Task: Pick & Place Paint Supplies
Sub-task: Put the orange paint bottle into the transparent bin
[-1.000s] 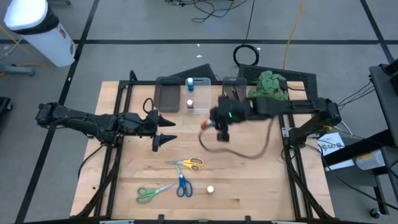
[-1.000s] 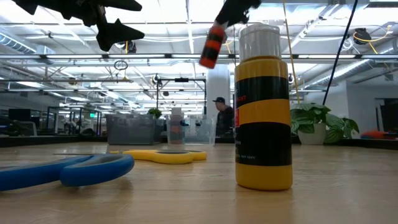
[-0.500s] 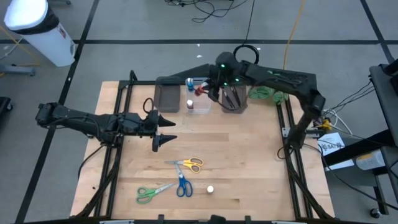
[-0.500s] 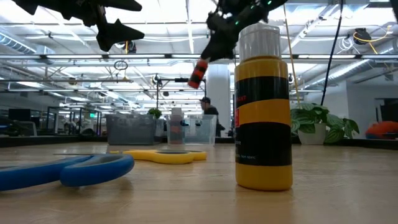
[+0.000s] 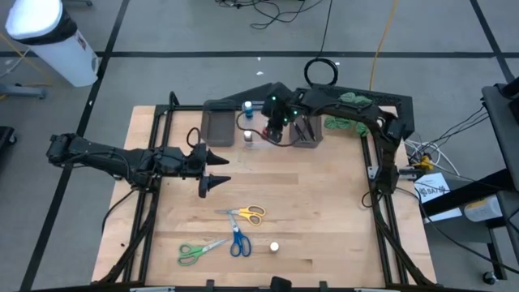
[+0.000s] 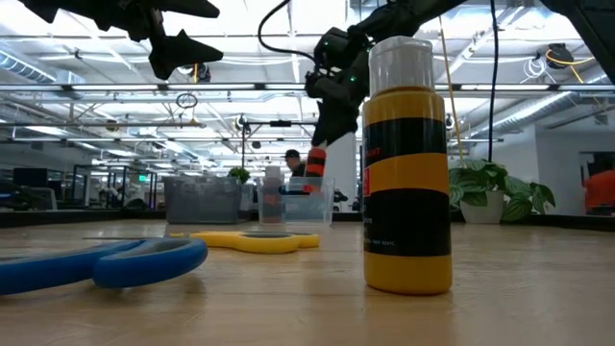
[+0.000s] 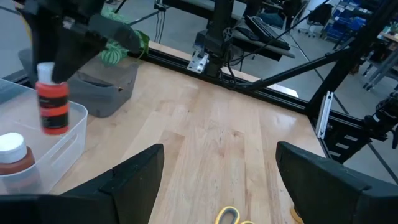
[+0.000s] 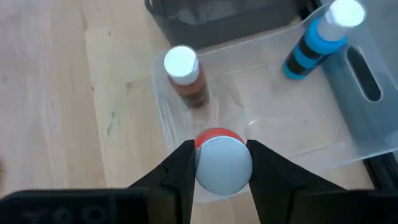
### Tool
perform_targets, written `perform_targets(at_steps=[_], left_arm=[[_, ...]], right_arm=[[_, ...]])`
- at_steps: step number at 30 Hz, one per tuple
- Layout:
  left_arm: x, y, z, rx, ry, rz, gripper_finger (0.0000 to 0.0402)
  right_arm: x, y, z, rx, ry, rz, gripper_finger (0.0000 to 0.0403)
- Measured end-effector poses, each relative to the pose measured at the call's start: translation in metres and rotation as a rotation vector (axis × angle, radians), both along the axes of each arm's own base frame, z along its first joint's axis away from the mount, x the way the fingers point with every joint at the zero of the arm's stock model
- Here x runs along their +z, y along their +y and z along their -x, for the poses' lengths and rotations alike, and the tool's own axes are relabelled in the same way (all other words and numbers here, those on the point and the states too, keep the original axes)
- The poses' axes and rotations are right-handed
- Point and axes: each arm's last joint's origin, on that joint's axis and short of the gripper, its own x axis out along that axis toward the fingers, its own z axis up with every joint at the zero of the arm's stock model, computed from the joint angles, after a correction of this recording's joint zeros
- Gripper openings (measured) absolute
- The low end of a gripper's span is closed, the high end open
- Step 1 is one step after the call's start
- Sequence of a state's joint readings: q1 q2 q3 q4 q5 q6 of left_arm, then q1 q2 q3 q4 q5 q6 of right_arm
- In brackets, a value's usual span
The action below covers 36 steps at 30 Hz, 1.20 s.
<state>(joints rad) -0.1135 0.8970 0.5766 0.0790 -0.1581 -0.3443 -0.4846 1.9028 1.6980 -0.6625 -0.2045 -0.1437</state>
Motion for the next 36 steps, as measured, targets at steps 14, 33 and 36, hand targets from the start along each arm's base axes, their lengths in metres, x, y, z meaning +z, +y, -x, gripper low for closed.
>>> perform_targets(at_steps=[14,33,36], left_arm=[[0.000,0.000,0.000,0.000,-0.001,0.000,0.0324],[0.000,0.000,0.000,0.000,-0.001,0.000,0.0324],[0.000,0.000,0.000,0.000,-0.001,0.000,0.0324]], right_arm=[[-0.007,0.017,-0.009,0.034,0.031,0.007,0.0115],[-0.041,0.022,-0.005,0.063,0.058,0.011,0.0118],[-0.045,0.022,-0.004,0.064,0.062,0.011,0.0127]])
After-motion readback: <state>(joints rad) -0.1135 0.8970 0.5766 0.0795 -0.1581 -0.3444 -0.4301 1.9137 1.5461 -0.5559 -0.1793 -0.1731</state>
